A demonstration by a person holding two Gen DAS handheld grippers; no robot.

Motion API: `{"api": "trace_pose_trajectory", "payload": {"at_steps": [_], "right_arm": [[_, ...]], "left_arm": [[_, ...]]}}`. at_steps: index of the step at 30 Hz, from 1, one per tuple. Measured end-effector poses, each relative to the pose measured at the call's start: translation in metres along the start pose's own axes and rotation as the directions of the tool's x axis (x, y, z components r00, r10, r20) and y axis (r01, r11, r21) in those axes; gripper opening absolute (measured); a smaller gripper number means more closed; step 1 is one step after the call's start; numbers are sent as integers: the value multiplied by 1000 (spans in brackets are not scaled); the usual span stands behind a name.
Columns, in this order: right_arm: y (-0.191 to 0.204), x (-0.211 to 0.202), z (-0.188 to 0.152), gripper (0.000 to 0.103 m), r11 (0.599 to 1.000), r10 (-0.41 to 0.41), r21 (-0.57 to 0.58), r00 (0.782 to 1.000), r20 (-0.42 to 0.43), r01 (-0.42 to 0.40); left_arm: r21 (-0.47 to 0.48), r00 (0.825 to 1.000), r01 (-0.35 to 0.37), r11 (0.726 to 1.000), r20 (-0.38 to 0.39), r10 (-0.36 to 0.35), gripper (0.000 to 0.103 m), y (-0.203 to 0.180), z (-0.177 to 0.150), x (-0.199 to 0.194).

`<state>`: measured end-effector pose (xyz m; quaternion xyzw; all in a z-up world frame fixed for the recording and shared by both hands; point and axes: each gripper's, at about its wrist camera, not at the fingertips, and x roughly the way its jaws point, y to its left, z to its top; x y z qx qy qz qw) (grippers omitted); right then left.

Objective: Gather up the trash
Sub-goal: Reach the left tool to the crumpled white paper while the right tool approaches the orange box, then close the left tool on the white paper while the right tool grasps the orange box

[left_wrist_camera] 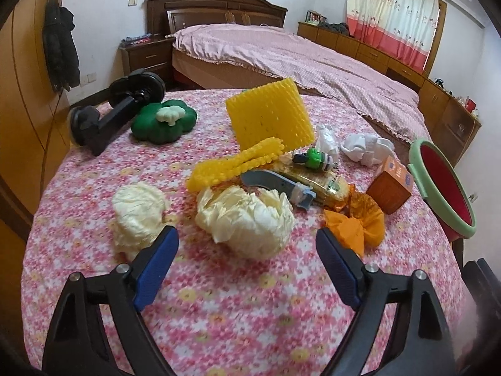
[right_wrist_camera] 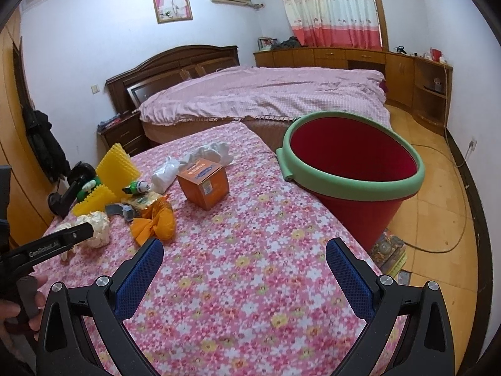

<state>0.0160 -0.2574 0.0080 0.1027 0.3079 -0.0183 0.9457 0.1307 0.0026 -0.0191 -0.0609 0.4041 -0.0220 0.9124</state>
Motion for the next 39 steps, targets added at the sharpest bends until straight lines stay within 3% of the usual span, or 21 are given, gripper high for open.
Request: {"api": "trace_pose_trajectory", "payload": {"at_steps": [7, 13, 16, 23, 29, 39], "right_arm": [[2, 20, 16, 103, 1000, 11, -9, 1000, -24, -11], [10, 35, 24, 103, 999, 27, -27, 999, -45, -28], [15, 44, 27, 103, 999, 31, -37, 998, -58, -33], [28, 62, 37, 103, 999, 39, -34, 996, -78, -42], [37, 82, 50, 103, 999, 18, -26, 996, -86, -21], [51, 126, 60, 103, 999, -32, -14, 991, -130, 30]], "left_arm": [[-47, 999, 25, 999, -41, -27, 66, 6, 5, 23], [-47, 996, 86, 995, -17, -87, 43, 12, 5, 19], [-39, 994, 110, 993, -3, -111, 39, 14, 6, 11], [-37, 988, 135, 990, 76, -132, 39, 28, 17, -11], [-9, 982, 96, 995, 164, -93, 39, 36, 27, -21], [-22, 976, 139, 990, 170, -133, 39, 50, 27, -6]]}}
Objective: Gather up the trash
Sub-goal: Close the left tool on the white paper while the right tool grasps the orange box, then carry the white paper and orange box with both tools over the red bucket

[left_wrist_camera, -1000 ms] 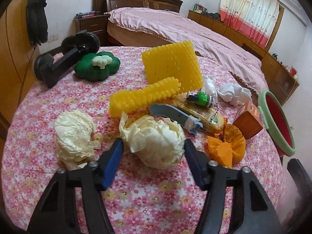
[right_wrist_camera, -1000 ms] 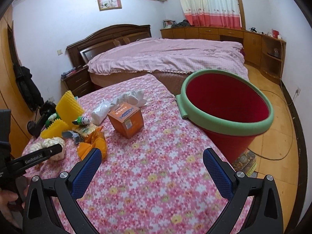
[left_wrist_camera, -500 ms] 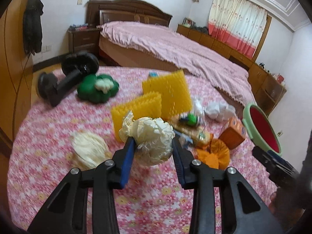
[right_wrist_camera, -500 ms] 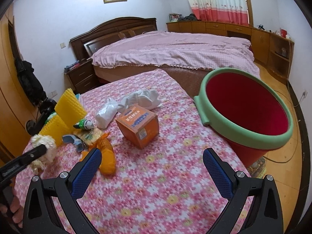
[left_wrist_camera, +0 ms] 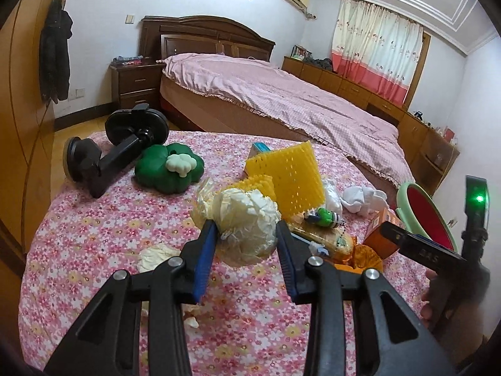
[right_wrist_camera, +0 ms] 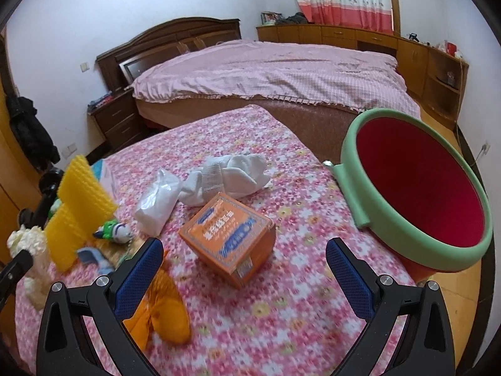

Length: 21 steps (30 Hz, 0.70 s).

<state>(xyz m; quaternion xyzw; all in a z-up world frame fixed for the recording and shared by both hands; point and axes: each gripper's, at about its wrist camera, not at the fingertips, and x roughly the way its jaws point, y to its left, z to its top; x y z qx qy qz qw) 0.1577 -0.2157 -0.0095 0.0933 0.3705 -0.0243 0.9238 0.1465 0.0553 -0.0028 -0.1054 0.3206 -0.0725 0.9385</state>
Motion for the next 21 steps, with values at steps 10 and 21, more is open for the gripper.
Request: {"api": "trace_pose_trajectory", "payload": {"at_steps": [10, 21], "right_arm": [[5, 13, 0, 68, 1000, -4, 6, 1000, -31, 4], [2, -29, -7, 67, 999, 44, -5, 998, 33, -44]], "left_arm": [[17, 998, 50, 999, 26, -51, 39, -4, -1, -5], [24, 996, 71, 997, 51, -73, 39, -17, 0, -32]]}}
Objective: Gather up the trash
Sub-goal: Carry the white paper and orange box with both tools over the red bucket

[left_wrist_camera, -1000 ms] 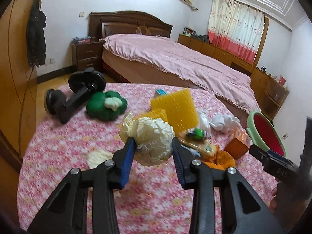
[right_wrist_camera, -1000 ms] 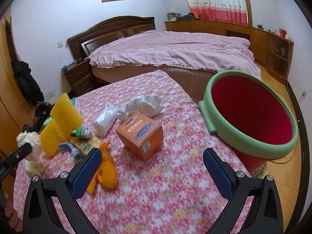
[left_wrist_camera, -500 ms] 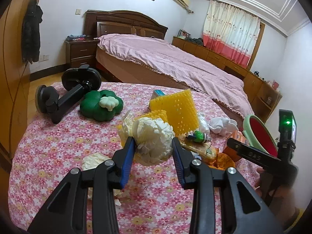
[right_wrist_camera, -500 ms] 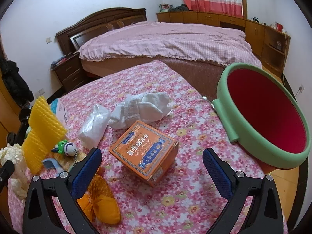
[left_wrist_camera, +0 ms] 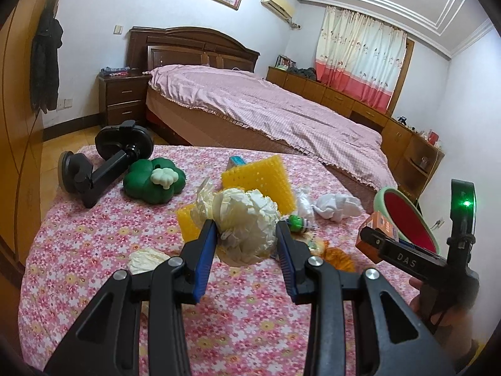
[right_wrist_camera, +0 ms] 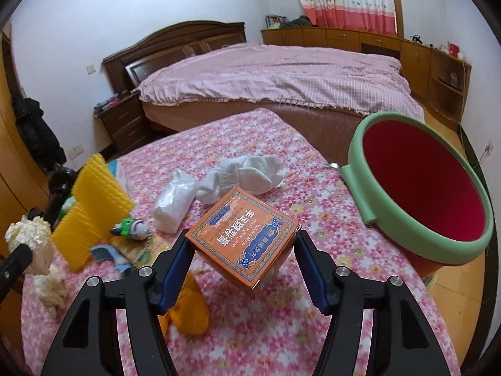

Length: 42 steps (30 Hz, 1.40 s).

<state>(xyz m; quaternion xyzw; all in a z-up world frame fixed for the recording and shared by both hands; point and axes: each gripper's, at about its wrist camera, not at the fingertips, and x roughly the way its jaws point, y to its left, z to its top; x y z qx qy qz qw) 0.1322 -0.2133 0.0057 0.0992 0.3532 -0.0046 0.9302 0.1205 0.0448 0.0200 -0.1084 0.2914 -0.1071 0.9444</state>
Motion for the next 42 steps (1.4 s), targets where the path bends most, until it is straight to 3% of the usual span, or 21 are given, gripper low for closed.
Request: {"api": "trace_pose_trajectory", "payload": {"at_steps": [12, 19, 30, 42], "right_arm": [[-18, -64, -6, 67, 998, 42, 35, 996, 77, -45], [-41, -98, -6, 67, 998, 24, 51, 991, 130, -31], [-104, -119, 1, 67, 993, -40, 116, 985, 171, 21], [-173, -109, 13, 67, 975, -114, 207, 981, 156, 80]], "left_arm": [[25, 998, 66, 997, -6, -66, 39, -31, 3, -27], [46, 991, 132, 990, -37, -130, 39, -59, 10, -28], [92, 966, 239, 967, -125, -227, 39, -121, 18, 4], [143, 922, 356, 923, -215, -322, 39, -202, 19, 69]]}}
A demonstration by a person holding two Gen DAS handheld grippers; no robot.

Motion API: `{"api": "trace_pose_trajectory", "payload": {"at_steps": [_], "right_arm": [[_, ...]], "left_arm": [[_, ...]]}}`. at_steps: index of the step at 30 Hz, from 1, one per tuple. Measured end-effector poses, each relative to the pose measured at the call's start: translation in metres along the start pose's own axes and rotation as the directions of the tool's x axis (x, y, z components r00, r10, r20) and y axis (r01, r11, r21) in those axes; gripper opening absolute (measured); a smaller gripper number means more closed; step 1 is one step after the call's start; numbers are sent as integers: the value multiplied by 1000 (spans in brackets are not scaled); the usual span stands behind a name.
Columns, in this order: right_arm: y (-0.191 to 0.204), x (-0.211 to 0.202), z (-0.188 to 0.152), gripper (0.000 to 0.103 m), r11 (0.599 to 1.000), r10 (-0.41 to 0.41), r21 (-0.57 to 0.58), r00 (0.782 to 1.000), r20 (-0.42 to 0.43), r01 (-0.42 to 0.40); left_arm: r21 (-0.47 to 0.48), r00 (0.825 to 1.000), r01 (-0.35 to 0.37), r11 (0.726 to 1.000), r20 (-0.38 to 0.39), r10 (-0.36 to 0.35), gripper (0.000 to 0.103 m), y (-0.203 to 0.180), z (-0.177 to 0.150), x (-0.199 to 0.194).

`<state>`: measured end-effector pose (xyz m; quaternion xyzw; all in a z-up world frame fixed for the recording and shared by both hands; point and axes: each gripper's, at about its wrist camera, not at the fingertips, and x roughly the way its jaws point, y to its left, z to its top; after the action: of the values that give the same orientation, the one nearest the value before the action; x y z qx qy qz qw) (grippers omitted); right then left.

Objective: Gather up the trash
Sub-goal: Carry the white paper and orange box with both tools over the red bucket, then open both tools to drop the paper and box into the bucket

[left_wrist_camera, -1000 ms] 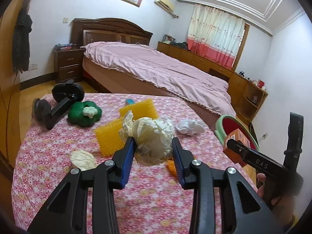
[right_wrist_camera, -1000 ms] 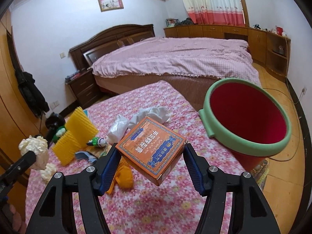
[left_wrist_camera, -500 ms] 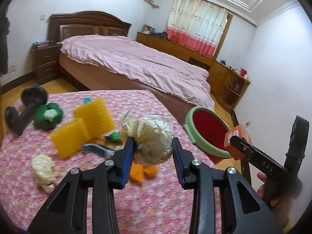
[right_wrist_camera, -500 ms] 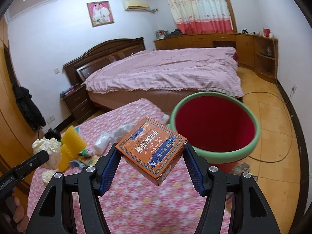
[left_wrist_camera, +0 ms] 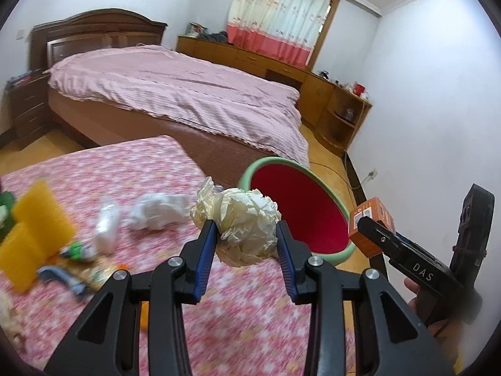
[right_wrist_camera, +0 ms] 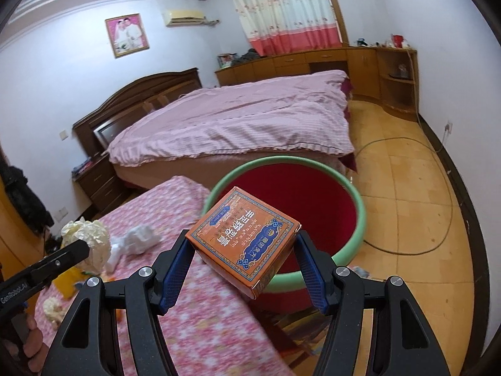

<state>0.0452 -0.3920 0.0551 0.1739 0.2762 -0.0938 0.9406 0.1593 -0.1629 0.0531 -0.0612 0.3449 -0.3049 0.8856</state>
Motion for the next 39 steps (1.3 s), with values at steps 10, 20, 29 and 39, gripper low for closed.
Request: {"api": "trace_pose_trajectory", "payload": {"at_steps": [10, 20, 29, 39], "right_arm": [[-41, 30, 13, 67, 999, -24, 44, 999, -28, 25], [-65, 54, 20, 67, 997, -26, 69, 998, -48, 30], [-69, 66, 22, 67, 997, -14, 73, 998, -60, 18], [-68, 76, 21, 69, 996, 23, 82, 997, -72, -17]], "left_arm": [[45, 995, 60, 997, -83, -56, 39, -30, 8, 76], [92, 990, 79, 993, -120, -68, 40, -45, 4, 119], [65, 989, 42, 997, -144, -32, 56, -43, 3, 128], [43, 991, -26, 999, -130, 31, 56, -30, 0, 114]]}}
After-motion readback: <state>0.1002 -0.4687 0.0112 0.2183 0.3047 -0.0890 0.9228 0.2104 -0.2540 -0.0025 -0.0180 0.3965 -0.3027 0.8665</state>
